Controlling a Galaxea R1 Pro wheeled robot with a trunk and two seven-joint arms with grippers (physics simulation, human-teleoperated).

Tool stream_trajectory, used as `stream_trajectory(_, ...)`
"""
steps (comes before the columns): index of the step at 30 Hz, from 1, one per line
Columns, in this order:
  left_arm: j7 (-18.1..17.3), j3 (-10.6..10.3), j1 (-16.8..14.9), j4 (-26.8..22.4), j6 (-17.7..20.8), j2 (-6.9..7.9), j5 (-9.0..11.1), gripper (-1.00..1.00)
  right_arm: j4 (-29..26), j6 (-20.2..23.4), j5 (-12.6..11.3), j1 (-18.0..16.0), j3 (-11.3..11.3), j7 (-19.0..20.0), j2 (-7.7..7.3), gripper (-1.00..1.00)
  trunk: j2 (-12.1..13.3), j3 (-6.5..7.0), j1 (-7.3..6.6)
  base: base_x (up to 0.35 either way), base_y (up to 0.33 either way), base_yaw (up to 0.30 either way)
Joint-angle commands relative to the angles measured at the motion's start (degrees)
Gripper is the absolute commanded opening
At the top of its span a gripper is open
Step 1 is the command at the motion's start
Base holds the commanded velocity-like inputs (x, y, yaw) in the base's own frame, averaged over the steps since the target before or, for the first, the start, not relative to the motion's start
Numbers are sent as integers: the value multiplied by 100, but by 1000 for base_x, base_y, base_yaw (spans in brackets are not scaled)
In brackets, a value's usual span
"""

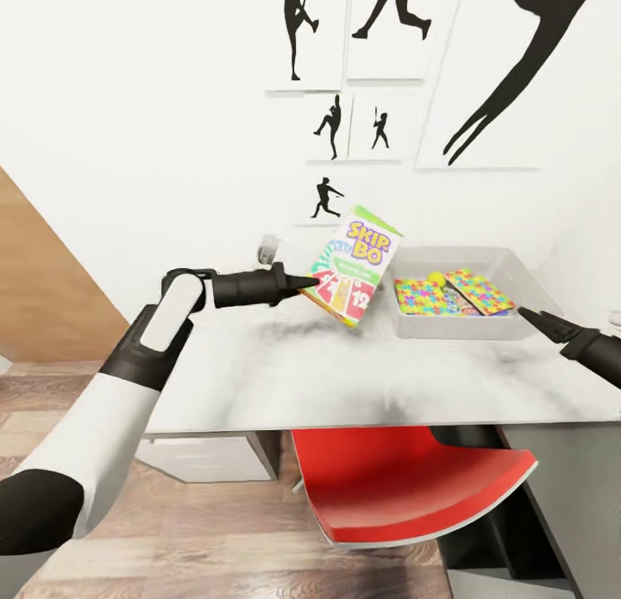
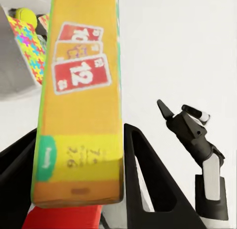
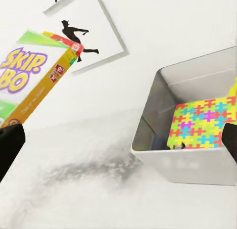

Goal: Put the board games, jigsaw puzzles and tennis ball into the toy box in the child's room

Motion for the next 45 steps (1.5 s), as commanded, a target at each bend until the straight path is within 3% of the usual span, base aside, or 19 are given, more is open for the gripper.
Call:
stream_trajectory(1, 36, -12, -56, 60, 6, 16, 243, -100, 0, 35, -7, -8, -23, 44, -1, 100, -10, -10, 3, 0, 0, -137)
stream_trajectory(2, 2843, -477, -213, -635, 6, 63, 2045, -100, 0, 72, -7, -19, -44, 93, -3, 100, -10, -10, 3, 0, 0, -285)
stream_trajectory(3, 3465, -489, -190, -785, 6, 80, 2589, -100, 0, 74, -7, -19, -44, 93, -3, 100, -10, -10, 3, 0, 0, -287)
stream_trajectory(4, 3778, -495, -174, -888, 6, 99, 2841, -100, 0, 76, -7, -19, -44, 94, -3, 100, -10, -10, 3, 0, 0, -289)
stream_trajectory(5, 4427, -505, -145, -1134, 6, 161, 3251, -100, 0, 80, -7, -21, -44, 95, -3, 100, -10, -10, 3, 0, 0, -291)
stream_trajectory(6, 5344, -506, -108, -1445, 6, 239, 3651, -100, 0, 86, -7, -23, -45, 95, -3, 100, -10, -10, 3, 0, 0, -292)
stream_trajectory(9, 6138, -417, 30, -1648, 6, 297, 4113, -100, 0, 96, -7, -21, -45, 96, -3, 100, -10, -8, 3, 0, 0, -293)
stream_trajectory(11, 6340, -240, 88, -1658, 6, 314, 4347, -100, 0, 127, -7, -21, -45, 96, -1, 100, -10, -4, 3, 0, 0, -293)
stream_trajectory(16, 6529, 26, 153, -1718, 6, 389, 4574, -100, 0, 228, -7, -26, -40, 90, -2, 100, -10, 15, 3, 0, 0, -291)
stream_trajectory(20, 6560, 70, 130, -1905, 6, 422, 4660, -100, 0, 246, -7, -24, -37, 93, -3, 100, -10, 33, 3, 0, 0, -289)
stream_trajectory(22, 6573, 76, 107, -1943, 6, 435, 4860, -100, 0, 248, -7, -22, -36, 95, -1, 100, -10, 42, 3, 0, 0, -287)
stream_trajectory(26, 6587, 91, 85, -1997, 6, 483, 5021, -100, 0, 249, -7, -21, -36, 94, 3, 100, -10, 60, 3, 0, 0, -286)
stream_trajectory(31, 6592, 286, 85, -2131, 6, 568, 5095, -100, 0, 247, -7, -20, -24, 93, 0, 100, -10, 83, 3, 0, 119, -285)
stream_trajectory(45, 6599, 325, 86, -2371, 6, 581, 5102, -100, 0, 250, -7, -20, -22, 80, 7, 100, -10, 166, 3, 0, 96, -246)
